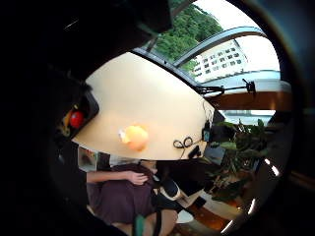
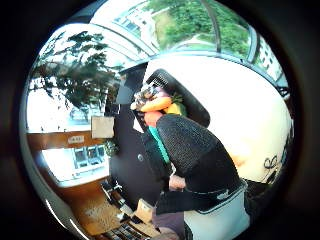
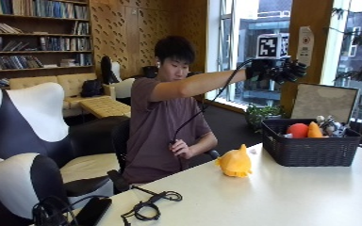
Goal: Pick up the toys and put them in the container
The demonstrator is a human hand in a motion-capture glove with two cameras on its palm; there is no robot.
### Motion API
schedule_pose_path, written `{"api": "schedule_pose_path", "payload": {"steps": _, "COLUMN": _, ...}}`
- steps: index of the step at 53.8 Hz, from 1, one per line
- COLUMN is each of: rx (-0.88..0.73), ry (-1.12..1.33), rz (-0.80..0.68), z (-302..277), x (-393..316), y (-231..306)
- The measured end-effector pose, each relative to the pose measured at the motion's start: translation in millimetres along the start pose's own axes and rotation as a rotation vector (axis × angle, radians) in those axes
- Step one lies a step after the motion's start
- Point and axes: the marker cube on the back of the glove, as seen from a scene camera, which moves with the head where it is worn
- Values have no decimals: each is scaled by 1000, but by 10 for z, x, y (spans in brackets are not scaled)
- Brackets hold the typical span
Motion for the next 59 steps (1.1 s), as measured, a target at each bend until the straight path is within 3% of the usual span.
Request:
{"api": "schedule_pose_path", "payload": {"steps": 10, "rx": -17, "ry": -24, "rz": 72, "z": 293, "x": 578, "y": 428}}
{"api": "schedule_pose_path", "payload": {"steps": 17, "rx": -51, "ry": 36, "rz": 90, "z": 795, "x": 842, "y": 638}}
{"api": "schedule_pose_path", "payload": {"steps": 39, "rx": -167, "ry": 18, "rz": 11, "z": 2644, "x": 1181, "y": 932}}
{"api": "schedule_pose_path", "payload": {"steps": 46, "rx": -170, "ry": 38, "rz": -85, "z": 3185, "x": 1108, "y": 1061}}
{"api": "schedule_pose_path", "payload": {"steps": 59, "rx": -77, "ry": -88, "rz": -130, "z": 3354, "x": 1182, "y": 934}}
